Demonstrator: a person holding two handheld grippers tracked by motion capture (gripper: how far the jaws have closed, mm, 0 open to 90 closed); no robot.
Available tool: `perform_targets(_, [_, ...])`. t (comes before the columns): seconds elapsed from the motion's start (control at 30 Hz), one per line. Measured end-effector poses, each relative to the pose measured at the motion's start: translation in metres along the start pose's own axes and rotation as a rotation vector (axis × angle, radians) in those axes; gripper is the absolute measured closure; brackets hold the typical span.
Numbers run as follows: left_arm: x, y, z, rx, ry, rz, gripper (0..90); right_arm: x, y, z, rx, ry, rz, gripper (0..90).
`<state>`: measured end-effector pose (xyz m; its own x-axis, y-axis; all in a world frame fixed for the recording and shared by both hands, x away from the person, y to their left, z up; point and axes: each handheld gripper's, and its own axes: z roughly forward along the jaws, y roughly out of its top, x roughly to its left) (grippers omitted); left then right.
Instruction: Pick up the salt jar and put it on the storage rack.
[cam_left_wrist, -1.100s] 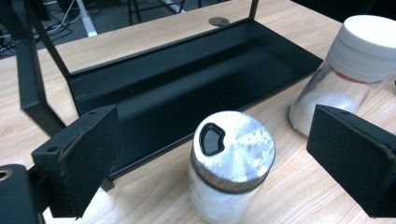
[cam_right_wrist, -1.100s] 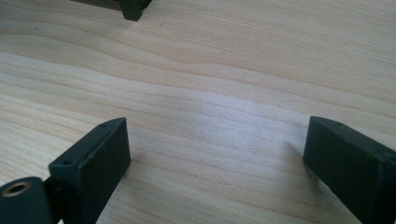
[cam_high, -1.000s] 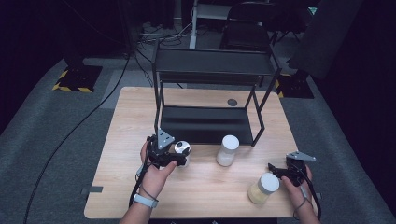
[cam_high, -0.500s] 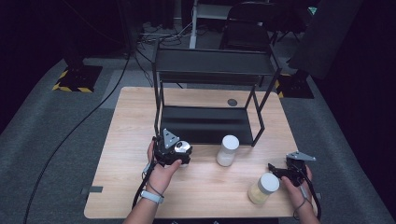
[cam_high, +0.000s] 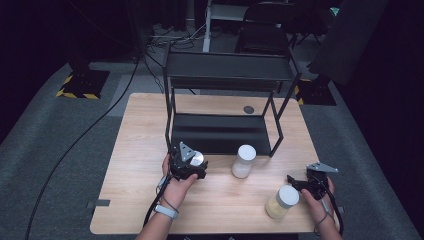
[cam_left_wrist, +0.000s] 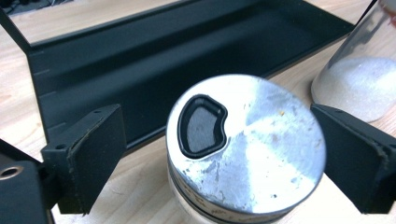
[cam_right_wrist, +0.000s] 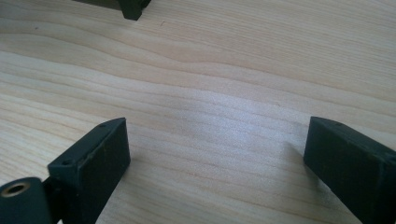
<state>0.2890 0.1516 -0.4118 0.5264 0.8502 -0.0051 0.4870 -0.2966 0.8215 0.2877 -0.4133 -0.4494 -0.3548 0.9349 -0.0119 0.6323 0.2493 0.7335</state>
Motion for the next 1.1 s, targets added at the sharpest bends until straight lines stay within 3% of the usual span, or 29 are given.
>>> perform_targets(0.3, [0.0,-0.003,0.009,0.038,-0.002,-0.004,10.1,0.0,0.0,0.0,0.0,0.0,0.0,6.5])
perform_targets(0.47, [0.001,-0.001,0.013,0.075,-0.014,0.003,16.5,0.0,0.0,0.0,0.0,0.0,0.0,6.5])
perform_targets(0.63, [0.001,-0.002,0.017,0.082,-0.031,-0.003,29.3,0.0,0.0,0.0,0.0,0.0,0.0,6.5])
perform_targets(0.67, [-0.001,-0.002,0.017,0.083,-0.023,0.021,29.9,0.0,0.0,0.0,0.0,0.0,0.0,6.5])
perform_targets(0.93, [-0.001,-0.003,0.017,0.08,-0.022,0.02,30.3,0.0,0.001,0.001,0.003,0.0,0.002,5.6])
perform_targets(1.07, [0.002,0.0,0.016,0.086,-0.035,0.01,30.3,0.0,0.001,0.001,0.004,-0.001,0.002,5.4])
perform_targets(1.1, [0.005,0.003,0.014,0.094,-0.046,-0.011,30.3,0.0,0.001,0.001,0.004,-0.002,0.003,5.3])
